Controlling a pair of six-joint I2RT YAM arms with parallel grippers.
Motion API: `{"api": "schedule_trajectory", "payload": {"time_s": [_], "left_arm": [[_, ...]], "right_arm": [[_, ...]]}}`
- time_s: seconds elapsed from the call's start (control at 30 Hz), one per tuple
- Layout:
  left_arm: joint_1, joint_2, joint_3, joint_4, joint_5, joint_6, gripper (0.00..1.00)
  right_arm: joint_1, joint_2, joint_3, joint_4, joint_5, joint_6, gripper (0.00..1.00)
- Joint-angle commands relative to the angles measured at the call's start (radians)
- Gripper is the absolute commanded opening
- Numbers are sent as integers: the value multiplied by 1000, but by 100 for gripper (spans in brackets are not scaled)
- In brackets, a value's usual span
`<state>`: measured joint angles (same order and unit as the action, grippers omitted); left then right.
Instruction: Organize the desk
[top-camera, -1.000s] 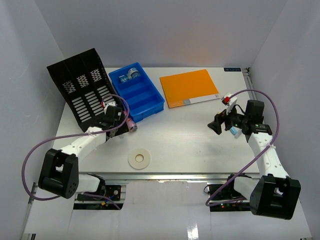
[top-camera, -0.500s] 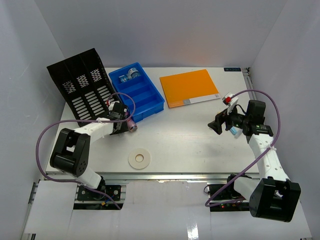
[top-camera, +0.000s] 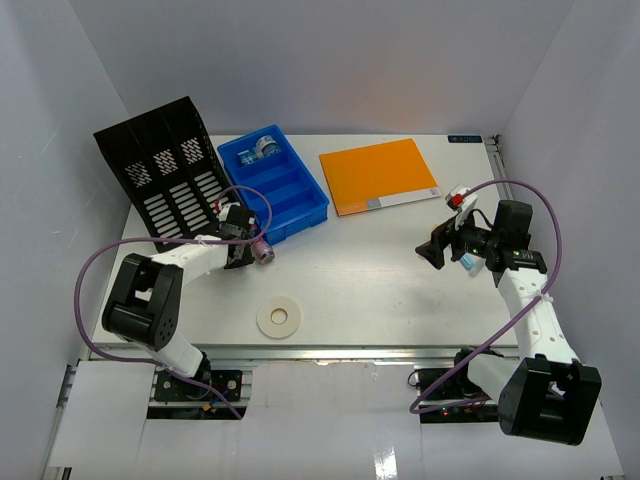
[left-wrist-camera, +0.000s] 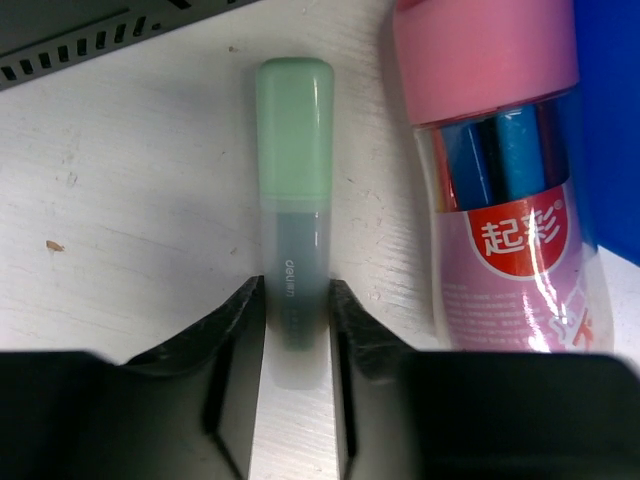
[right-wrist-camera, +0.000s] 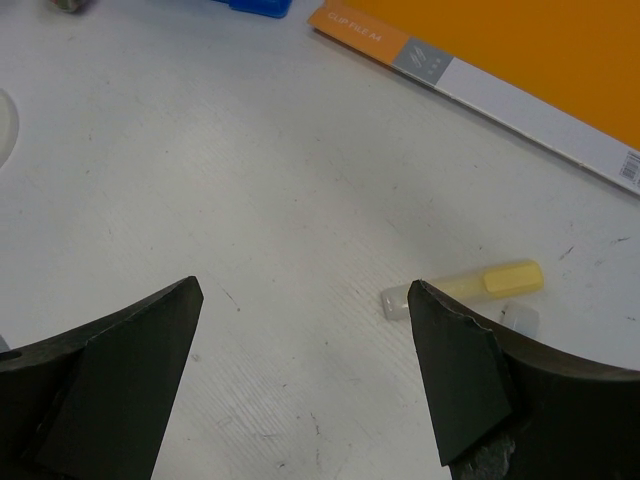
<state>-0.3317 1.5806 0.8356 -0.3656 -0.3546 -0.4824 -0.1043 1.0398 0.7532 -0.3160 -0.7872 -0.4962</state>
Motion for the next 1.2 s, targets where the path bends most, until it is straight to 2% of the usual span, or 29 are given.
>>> {"api": "schedule_trajectory", "payload": {"time_s": [0.0, 0.13, 0.27, 0.57, 0.73, 0.83, 0.9, 1.03, 1.17], "left_arm": [[5, -23, -1, -12, -3, 12, 29], [5, -48, 7, -37, 15, 35, 13], [5, -104, 19, -93, 38, 66, 6], [3, -410, 32, -235, 218, 111, 0], [2, -479, 84, -243, 294, 184, 0], [2, -418, 149, -163, 336, 283, 0], [3, -316, 230, -115, 380, 383, 0], [2, -103, 477, -107, 447, 601, 0], [3, 83, 661, -106, 460, 745, 0]], "right_arm": [[-8, -24, -8, 5, -35, 16, 90], [-9, -30, -7, 4, -36, 16, 90], [-9, -35, -5, 3, -41, 16, 90], [-11, -46, -3, 4, -46, 16, 90], [-11, -46, -2, 3, -52, 16, 90], [-11, -46, -3, 3, -54, 16, 90], [-11, -45, -6, 3, -56, 16, 90], [-10, -41, -6, 3, -56, 13, 90], [-11, -40, -5, 2, -59, 14, 90]]}}
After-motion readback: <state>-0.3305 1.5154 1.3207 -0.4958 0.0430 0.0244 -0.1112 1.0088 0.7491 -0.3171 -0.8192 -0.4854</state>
